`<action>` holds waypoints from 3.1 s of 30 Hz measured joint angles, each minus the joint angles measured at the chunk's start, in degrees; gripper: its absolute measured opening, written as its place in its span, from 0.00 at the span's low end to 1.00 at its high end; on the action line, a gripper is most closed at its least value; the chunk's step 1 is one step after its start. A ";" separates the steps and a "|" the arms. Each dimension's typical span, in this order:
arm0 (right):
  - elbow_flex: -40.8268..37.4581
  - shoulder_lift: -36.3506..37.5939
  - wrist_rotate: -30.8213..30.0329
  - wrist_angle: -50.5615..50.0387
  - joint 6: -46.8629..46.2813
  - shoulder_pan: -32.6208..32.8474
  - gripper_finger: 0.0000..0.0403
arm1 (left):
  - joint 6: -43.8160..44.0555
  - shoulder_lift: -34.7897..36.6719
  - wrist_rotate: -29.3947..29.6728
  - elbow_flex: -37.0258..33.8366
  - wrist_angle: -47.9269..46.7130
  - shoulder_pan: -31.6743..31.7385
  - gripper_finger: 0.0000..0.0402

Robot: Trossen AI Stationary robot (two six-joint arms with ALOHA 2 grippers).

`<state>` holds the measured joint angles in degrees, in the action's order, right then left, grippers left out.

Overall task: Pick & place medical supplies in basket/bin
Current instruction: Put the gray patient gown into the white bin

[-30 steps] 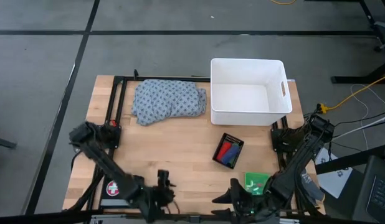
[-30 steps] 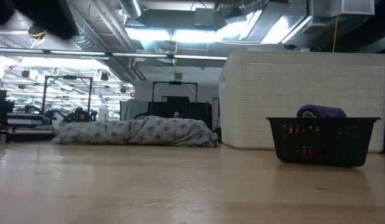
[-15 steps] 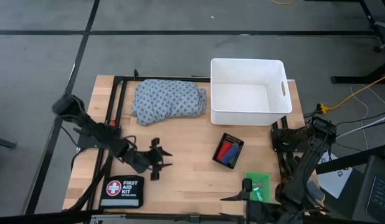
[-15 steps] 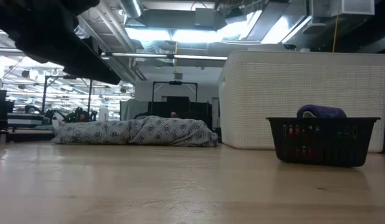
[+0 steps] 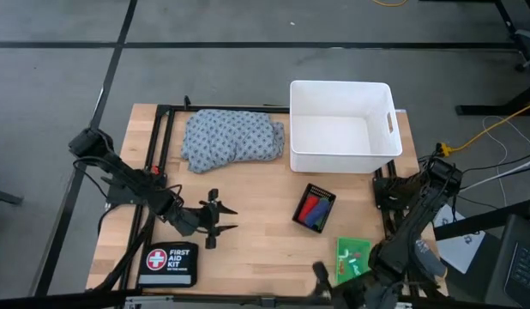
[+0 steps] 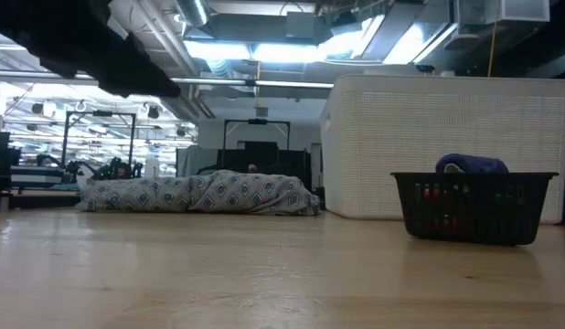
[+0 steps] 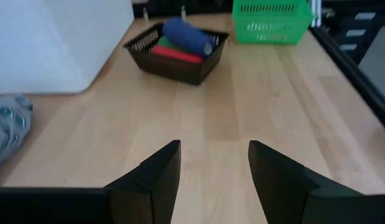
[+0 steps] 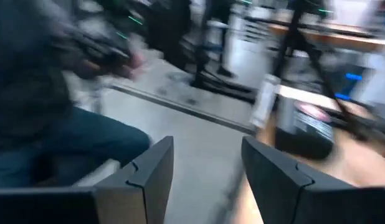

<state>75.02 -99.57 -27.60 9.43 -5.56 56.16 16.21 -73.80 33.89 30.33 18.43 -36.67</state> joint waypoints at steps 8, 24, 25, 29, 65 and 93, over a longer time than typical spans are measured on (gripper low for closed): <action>-24.54 14.91 2.50 23.18 3.04 -7.24 0.47 | -6.57 0.00 2.55 0.08 4.56 -1.05 0.46; -36.62 16.68 29.52 28.47 8.72 -40.48 0.47 | -8.50 0.00 -3.05 0.31 3.66 3.40 0.46; -37.53 17.87 28.34 28.40 9.00 -40.76 0.47 | -8.48 0.00 -3.72 0.31 3.60 3.38 0.46; -41.27 24.95 25.67 28.55 11.12 -40.66 0.47 | -8.75 0.00 -4.69 0.31 3.63 2.99 0.46; -74.17 36.91 17.95 68.09 11.04 -8.51 0.47 | -11.91 -0.01 -13.03 0.31 4.12 7.91 0.46; -74.17 99.47 -0.14 10.32 22.47 17.96 0.47 | -11.69 -0.02 -12.77 0.33 5.03 6.70 0.46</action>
<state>0.85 -0.10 -27.75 19.74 16.91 74.12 4.51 -73.82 21.12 30.65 23.46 -29.97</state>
